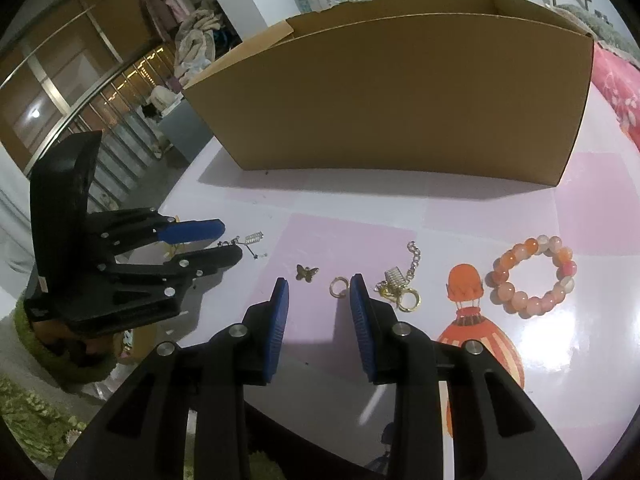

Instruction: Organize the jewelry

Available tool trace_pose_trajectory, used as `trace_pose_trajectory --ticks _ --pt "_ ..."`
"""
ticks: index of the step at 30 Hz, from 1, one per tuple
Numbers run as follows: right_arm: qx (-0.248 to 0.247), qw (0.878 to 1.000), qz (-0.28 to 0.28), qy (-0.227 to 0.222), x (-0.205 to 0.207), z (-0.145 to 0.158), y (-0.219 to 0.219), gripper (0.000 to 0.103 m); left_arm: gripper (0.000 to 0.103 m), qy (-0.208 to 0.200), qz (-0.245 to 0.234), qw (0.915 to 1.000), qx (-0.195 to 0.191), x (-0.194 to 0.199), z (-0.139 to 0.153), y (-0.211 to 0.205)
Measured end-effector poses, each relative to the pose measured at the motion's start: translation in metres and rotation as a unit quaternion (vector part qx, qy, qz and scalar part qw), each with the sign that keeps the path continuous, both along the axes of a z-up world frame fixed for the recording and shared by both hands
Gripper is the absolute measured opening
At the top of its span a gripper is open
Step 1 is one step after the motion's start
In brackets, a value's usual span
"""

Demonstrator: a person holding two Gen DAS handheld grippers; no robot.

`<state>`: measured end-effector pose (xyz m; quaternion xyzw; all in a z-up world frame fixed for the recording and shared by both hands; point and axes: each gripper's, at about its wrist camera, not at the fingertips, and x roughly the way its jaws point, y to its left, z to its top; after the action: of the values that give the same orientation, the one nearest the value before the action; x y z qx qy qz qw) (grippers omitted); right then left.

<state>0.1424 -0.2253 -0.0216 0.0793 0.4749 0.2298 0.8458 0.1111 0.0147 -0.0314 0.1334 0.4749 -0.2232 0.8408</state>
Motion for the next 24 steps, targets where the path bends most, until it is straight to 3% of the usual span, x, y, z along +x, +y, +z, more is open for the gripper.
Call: trace_pose_trajectory --ticks 3,7,18,19,24 --pt "0.000 1.000 0.001 0.001 -0.001 -0.001 0.004 0.031 0.028 0.003 -0.011 0.9999 0.000 0.001 0.000 -0.001" --pt "0.000 1.000 0.001 0.003 0.001 -0.001 0.003 0.031 0.011 0.002 -0.026 0.9996 0.005 -0.001 0.001 -0.007" --pt "-0.008 1.000 0.006 -0.006 0.001 0.003 0.007 0.031 0.011 0.003 -0.024 0.9997 -0.002 -0.003 0.002 -0.007" --pt "-0.010 1.000 0.007 -0.007 0.002 0.003 0.008 0.031 0.000 0.002 -0.023 0.9997 -0.005 -0.003 0.003 -0.006" --pt "-0.037 0.999 0.025 -0.019 0.002 0.004 0.021 0.031 0.000 0.006 -0.019 0.9997 -0.010 -0.003 0.004 0.001"
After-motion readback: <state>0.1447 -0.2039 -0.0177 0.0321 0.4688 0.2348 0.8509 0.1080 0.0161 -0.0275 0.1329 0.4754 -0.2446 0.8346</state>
